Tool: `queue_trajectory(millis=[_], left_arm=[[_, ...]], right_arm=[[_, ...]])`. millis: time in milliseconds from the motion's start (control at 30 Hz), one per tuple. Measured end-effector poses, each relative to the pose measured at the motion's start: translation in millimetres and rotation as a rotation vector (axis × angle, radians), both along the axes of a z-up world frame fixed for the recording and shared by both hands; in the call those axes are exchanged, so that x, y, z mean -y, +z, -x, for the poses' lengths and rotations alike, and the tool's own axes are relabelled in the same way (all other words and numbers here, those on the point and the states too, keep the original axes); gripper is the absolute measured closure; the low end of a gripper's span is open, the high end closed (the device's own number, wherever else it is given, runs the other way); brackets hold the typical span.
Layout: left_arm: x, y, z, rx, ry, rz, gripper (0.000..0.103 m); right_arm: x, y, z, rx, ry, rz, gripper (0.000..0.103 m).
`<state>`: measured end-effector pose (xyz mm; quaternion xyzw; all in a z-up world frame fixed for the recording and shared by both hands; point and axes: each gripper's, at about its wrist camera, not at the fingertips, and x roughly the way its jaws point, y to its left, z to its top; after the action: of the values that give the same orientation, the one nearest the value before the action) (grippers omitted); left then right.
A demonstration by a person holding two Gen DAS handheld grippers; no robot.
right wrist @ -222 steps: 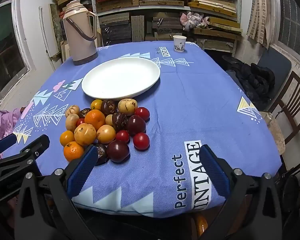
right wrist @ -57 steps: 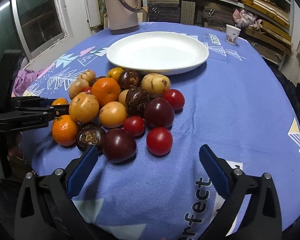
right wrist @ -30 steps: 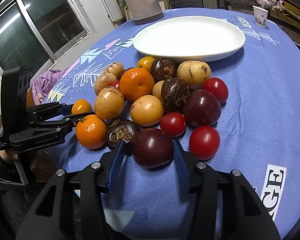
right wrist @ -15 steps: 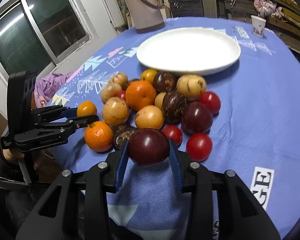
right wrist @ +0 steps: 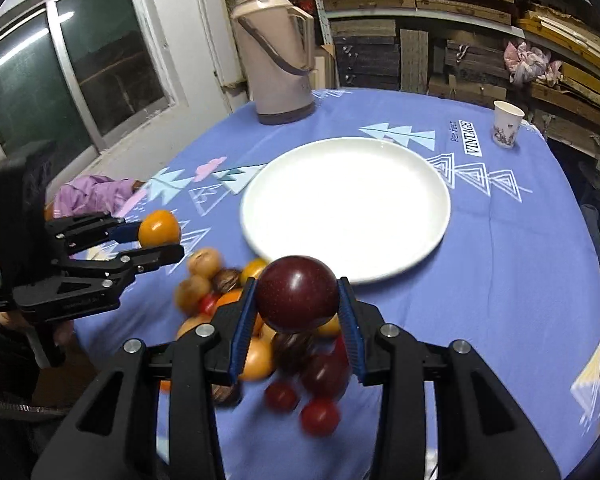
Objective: Organize fruits
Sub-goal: 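Carry the tomato onto the white plate with the left tool while the right tool places the plum beside it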
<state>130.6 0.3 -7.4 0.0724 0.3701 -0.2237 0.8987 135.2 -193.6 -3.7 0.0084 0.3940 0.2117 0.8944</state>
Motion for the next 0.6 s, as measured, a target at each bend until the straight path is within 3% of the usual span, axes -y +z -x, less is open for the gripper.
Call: queue_trajectory(millis=[267, 600], left_arm=[[27.8, -34.0, -79.3, -0.093, 0.037, -0.053, 0.065], [28.8, -55.9, -104.8, -0.148, 0.07, -0.092, 0.06]], right_arm=[[-9.2, -42.2, -75.5, -0.132, -0.035, 0.093, 0.064], [-6.6, -66.6, -107.6, -0.192, -0.062, 0.083, 0.061]])
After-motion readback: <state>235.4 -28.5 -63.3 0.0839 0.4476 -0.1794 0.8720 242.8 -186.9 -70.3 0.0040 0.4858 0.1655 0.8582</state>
